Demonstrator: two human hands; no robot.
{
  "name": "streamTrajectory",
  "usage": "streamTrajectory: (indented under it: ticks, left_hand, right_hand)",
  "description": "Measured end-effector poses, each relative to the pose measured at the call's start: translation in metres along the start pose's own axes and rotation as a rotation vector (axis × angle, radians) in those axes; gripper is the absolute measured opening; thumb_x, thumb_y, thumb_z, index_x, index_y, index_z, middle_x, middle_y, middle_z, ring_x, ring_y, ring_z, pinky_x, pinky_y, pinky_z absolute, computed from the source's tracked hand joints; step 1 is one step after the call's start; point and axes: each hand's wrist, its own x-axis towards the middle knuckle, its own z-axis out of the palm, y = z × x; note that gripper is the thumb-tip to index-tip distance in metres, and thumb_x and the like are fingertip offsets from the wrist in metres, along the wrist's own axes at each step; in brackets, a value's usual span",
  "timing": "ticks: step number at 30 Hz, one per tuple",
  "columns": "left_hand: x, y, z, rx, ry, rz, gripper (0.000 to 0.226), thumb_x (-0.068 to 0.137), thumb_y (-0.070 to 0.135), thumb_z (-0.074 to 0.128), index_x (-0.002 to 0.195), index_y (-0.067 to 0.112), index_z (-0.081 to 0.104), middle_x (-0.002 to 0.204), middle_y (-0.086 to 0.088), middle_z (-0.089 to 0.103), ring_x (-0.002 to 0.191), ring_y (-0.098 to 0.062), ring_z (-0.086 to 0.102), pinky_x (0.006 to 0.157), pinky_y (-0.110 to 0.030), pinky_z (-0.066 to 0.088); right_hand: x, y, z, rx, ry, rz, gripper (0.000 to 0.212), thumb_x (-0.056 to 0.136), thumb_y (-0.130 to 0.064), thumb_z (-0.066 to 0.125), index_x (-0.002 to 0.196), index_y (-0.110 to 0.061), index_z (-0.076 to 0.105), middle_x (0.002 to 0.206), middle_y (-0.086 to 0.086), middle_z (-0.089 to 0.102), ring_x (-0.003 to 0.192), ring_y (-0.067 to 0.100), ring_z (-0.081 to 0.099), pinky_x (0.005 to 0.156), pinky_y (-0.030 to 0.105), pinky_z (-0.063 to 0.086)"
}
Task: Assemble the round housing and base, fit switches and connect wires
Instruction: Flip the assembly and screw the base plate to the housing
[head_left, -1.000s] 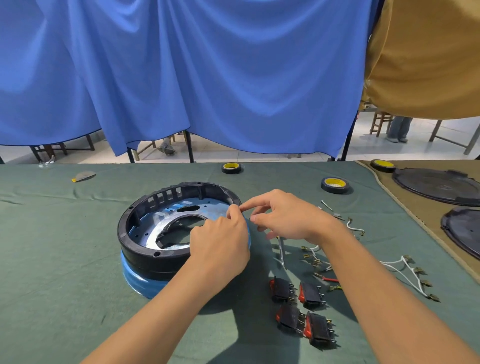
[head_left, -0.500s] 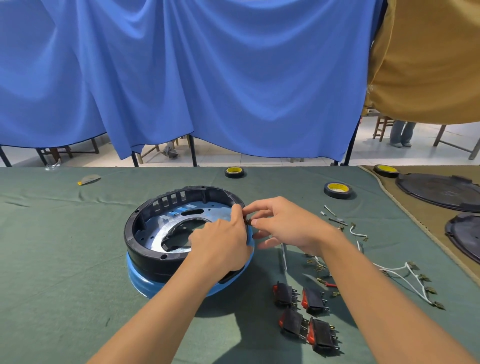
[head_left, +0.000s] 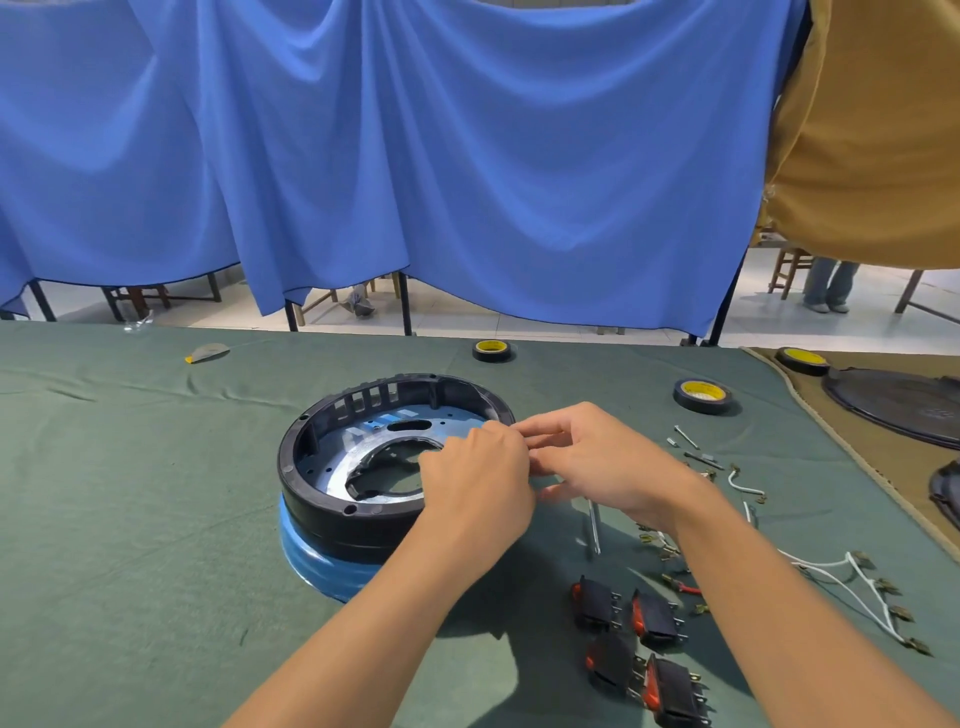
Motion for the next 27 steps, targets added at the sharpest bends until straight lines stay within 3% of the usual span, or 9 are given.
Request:
streamTrajectory:
  ticks: [5, 15, 22, 27]
  left_hand:
    - [0.005, 0.006, -0.004, -0.020, -0.029, -0.016, 0.035, 0.096, 0.014, 0.058, 0.129, 0.005, 0.051, 0.122, -0.012, 0.056, 0.114, -0.033, 0.056, 0.084, -0.039, 0.046]
    - [0.016, 0.008, 0.001, -0.034, -0.033, 0.029, 0.034, 0.097, 0.013, 0.058, 0.131, 0.006, 0.055, 0.128, -0.013, 0.055, 0.116, -0.033, 0.056, 0.093, -0.041, 0.048]
    - [0.018, 0.009, 0.007, -0.020, 0.003, 0.069, 0.027, 0.096, 0.009, 0.053, 0.122, 0.004, 0.059, 0.123, -0.015, 0.056, 0.112, -0.032, 0.057, 0.082, -0.035, 0.042]
    - [0.017, 0.014, 0.010, -0.045, 0.011, 0.046, 0.028, 0.096, 0.006, 0.052, 0.124, 0.005, 0.058, 0.124, -0.014, 0.057, 0.114, -0.031, 0.056, 0.078, -0.033, 0.037]
  right_hand:
    - [0.000, -0.001, 0.002, 0.004, 0.011, -0.041, 0.048, 0.091, 0.007, 0.044, 0.109, -0.026, 0.074, 0.098, -0.007, 0.075, 0.098, 0.012, 0.069, 0.084, 0.033, 0.058]
    - [0.001, 0.001, 0.003, -0.055, 0.061, -0.067, 0.050, 0.088, 0.005, 0.046, 0.111, -0.030, 0.073, 0.098, -0.009, 0.075, 0.099, 0.012, 0.069, 0.091, 0.040, 0.055]
    - [0.001, 0.001, 0.003, -0.084, 0.080, -0.084, 0.053, 0.082, 0.006, 0.043, 0.101, -0.031, 0.076, 0.091, -0.004, 0.076, 0.094, 0.020, 0.070, 0.089, 0.045, 0.055]
    - [0.002, 0.004, 0.002, -0.103, 0.084, -0.069, 0.056, 0.081, 0.009, 0.042, 0.102, -0.030, 0.076, 0.089, -0.007, 0.076, 0.092, 0.015, 0.070, 0.087, 0.044, 0.056]
